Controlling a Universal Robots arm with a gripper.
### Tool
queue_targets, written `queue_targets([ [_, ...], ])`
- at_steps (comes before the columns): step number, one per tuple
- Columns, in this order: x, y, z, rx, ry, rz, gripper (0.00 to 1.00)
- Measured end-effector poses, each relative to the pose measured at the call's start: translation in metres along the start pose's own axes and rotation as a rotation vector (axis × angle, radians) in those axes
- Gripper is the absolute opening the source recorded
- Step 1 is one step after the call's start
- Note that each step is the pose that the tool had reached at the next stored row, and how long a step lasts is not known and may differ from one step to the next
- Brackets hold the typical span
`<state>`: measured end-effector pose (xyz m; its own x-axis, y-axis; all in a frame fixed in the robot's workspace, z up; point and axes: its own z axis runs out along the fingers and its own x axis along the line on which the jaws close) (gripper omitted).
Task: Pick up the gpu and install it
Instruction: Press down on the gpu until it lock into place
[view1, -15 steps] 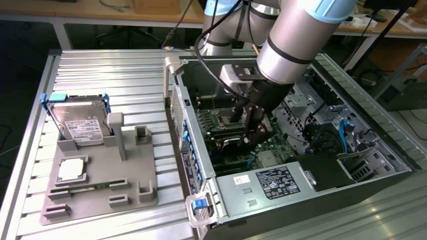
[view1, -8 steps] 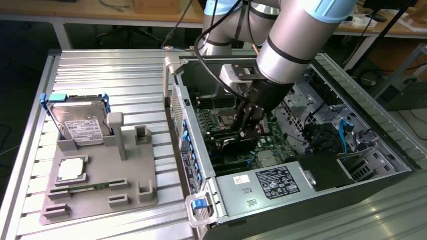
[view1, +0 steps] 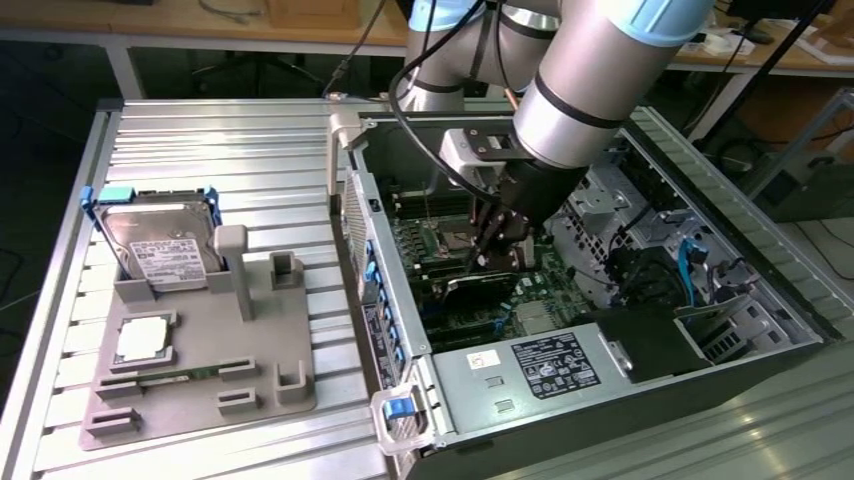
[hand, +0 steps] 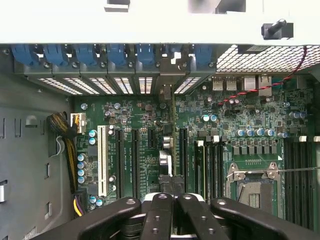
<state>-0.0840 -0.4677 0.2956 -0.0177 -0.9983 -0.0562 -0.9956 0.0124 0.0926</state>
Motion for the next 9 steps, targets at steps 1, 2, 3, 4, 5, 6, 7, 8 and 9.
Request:
queue_targets([
  [1, 0.0000, 0.0000, 0.0000, 0.0000, 0.0000, 0.000, 0.11],
  [2, 0.0000, 0.0000, 0.0000, 0.0000, 0.0000, 0.000, 0.11],
  [3, 0.0000, 0.0000, 0.0000, 0.0000, 0.0000, 0.000, 0.11],
  [4, 0.0000, 0.0000, 0.0000, 0.0000, 0.0000, 0.000, 0.11],
  [5, 0.0000, 0.0000, 0.0000, 0.0000, 0.0000, 0.000, 0.11],
  [6, 0.0000, 0.0001, 0.0000, 0.0001, 0.0002, 0.000, 0.11],
  [7, 0.0000, -0.0001, 0.0011, 0.0003, 0.0018, 0.000, 0.11],
  [8, 0.0005, -0.0001, 0.0024, 0.0005, 0.0086, 0.001, 0.11],
  [9, 0.0007, -0.0002, 0.0044, 0.0004, 0.0097, 0.001, 0.11],
])
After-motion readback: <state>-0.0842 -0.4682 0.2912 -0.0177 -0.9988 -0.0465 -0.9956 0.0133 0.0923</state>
